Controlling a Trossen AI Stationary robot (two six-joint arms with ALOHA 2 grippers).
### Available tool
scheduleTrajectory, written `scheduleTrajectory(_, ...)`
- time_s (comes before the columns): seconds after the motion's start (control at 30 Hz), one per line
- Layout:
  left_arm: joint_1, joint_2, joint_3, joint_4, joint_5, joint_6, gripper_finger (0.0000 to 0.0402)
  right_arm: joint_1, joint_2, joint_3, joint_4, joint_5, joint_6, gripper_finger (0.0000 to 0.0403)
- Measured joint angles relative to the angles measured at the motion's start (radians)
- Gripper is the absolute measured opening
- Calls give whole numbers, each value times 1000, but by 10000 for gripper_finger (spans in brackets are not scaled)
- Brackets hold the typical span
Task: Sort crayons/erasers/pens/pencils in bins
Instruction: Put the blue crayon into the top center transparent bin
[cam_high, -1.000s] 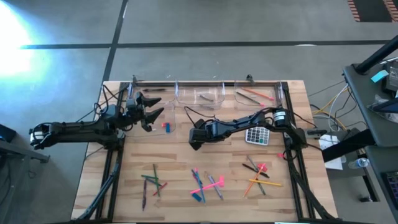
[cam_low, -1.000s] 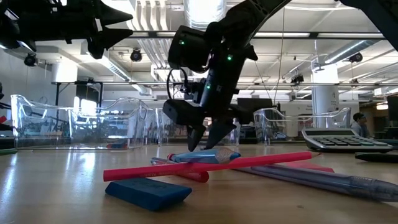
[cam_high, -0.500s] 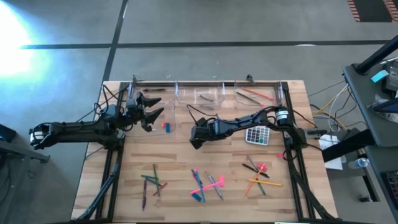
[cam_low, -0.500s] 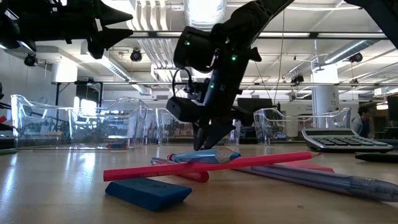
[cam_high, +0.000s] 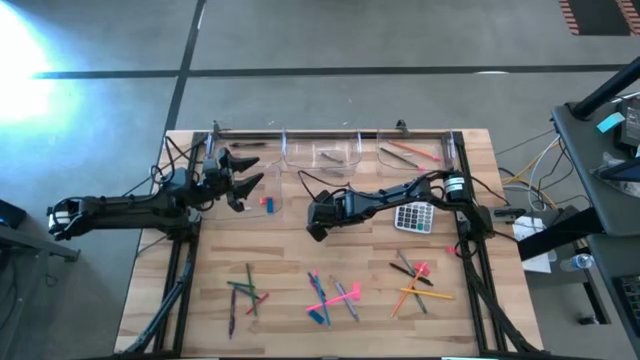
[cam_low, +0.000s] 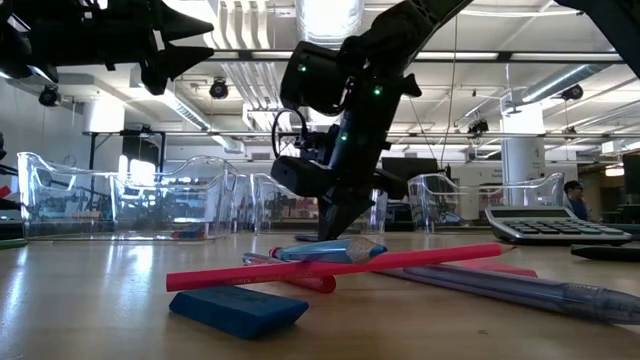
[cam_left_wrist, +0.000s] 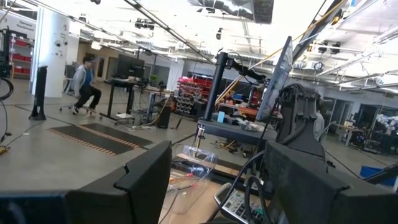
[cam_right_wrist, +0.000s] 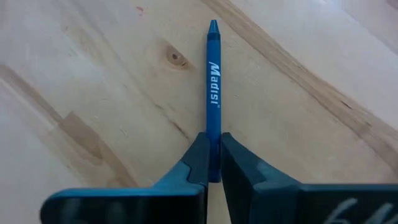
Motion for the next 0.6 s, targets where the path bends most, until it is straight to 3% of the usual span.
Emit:
scheduleTrajectory(0.27, 0, 0, 0, -1, 0, 0, 244, 20, -133, -11, -50, -13, -66, 14)
scheduleTrajectory(0.6, 0, 0, 0, 3, 7, 0, 244, -32, -355, -77, -6, 154, -169, 13)
